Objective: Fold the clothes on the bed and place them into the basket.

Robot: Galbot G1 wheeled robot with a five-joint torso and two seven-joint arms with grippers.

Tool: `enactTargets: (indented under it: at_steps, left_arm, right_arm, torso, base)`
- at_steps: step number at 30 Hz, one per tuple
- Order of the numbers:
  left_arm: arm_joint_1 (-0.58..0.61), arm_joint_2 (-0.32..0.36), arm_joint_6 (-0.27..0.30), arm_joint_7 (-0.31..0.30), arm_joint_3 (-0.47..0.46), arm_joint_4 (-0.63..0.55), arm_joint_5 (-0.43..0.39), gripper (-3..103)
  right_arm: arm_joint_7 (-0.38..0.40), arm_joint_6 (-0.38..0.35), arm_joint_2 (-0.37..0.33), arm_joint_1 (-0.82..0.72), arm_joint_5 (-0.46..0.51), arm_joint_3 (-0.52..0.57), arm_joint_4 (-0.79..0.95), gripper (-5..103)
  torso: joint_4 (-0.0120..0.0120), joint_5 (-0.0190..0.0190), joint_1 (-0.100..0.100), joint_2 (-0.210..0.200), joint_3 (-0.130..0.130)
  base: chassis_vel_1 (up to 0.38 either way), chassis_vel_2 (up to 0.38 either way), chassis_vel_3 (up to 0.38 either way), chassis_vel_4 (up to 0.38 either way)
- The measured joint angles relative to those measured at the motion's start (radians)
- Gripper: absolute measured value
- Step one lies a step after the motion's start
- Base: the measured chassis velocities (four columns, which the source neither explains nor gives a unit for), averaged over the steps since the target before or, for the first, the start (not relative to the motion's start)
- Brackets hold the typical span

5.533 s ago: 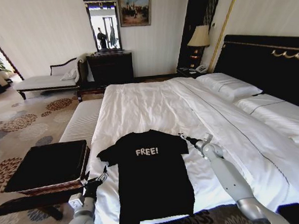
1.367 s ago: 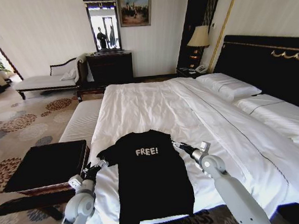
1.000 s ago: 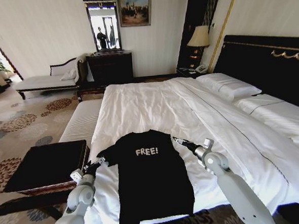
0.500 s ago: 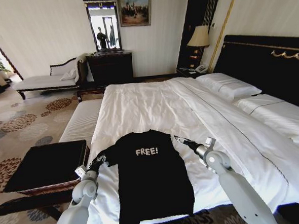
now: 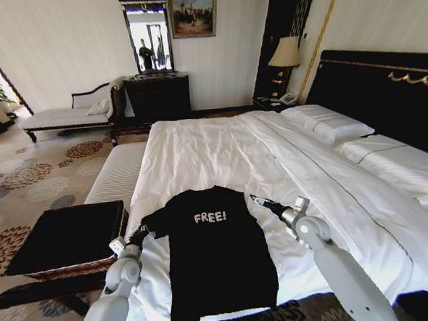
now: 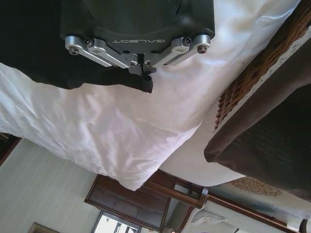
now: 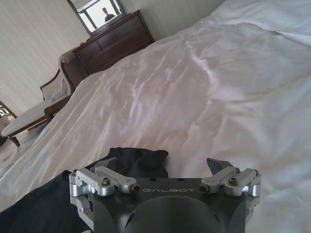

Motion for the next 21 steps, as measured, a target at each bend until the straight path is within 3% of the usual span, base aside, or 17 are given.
enactTargets:
  at_steps: [7, 14, 21]
  left_arm:
    - [0.001, 0.003, -0.013, 0.009, 0.004, -0.009, 0.026, 0]
    - [-0.006, 0.024, -0.032, 0.02, 0.052, -0.056, 0.136, 0]
    - [-0.079, 0.118, -0.031, 0.041, 0.201, -0.065, 0.258, 0]
  right_arm:
    - [-0.002, 0.0, -0.008, -0.011, 0.0, 0.011, 0.004, 100]
    - [-0.002, 0.0, -0.007, -0.011, 0.0, 0.013, 0.004, 100]
    - [-0.004, 0.002, -0.009, -0.026, 0.0, 0.031, 0.007, 100]
  torso:
    - [-0.0001, 0.0, 0.0, 0.0, 0.0]
    - [0.0002, 0.0, 0.0, 0.0, 0.0]
    - [0.0, -0.0001, 0.0, 0.0, 0.0]
  base:
    - [0.0, 0.0, 0.0, 0.0]
    - [0.0, 0.0, 0.0, 0.0]
    - [0.0, 0.0, 0.0, 0.0]
